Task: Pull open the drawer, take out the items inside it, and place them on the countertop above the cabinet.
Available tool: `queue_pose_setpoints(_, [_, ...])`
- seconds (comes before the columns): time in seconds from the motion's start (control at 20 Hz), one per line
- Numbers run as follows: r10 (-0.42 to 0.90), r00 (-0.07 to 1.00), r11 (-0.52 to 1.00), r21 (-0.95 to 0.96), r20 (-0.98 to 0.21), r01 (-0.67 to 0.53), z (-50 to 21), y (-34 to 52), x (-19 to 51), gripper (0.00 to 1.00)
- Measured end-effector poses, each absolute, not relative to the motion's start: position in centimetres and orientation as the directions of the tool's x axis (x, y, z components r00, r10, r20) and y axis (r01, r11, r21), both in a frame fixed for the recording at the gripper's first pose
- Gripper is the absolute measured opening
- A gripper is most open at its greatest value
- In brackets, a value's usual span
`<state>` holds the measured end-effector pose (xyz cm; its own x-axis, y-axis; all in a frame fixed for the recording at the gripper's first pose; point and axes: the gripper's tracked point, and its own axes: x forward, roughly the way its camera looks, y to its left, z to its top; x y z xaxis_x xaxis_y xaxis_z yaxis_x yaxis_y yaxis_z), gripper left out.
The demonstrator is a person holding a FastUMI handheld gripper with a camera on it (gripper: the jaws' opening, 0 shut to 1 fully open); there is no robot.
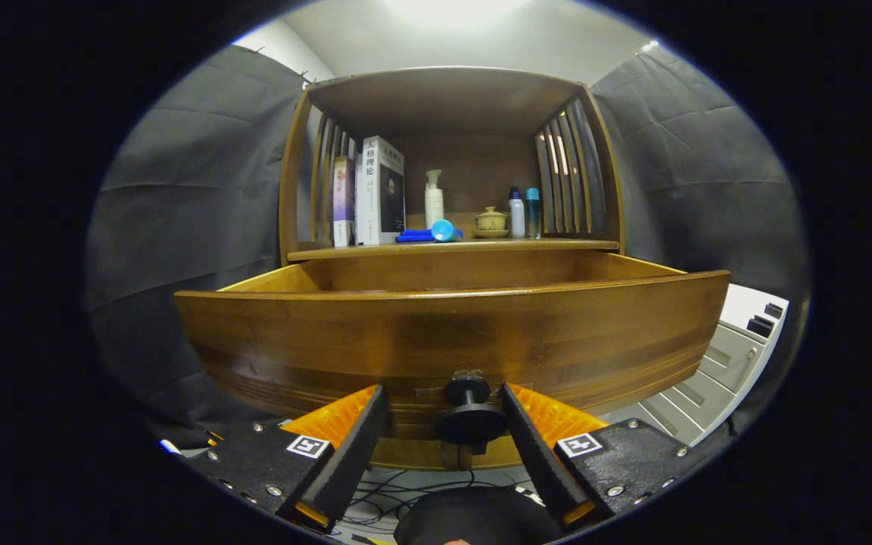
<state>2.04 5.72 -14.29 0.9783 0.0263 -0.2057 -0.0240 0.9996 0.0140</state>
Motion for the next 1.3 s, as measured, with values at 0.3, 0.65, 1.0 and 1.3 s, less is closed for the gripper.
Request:
queue_pose_setpoints(0.3, [0.038,0.981,0.999,0.008,-0.189,-0.037,-14.0,5.3,3.7,0.95])
queue_pose_setpoints(0.65, [0.030,0.978,0.999,0.017,-0.206,-0.027,-13.9,5.7,7.5,0.95])
queue_pose_setpoints(1.0, [0.007,0.978,0.999,0.042,-0.207,0.002,-13.8,6.3,11.9,0.95])
queue_pose_setpoints(1.3, [0.005,0.979,1.000,0.023,-0.202,0.000,-13.7,6.2,15.2,0.95])
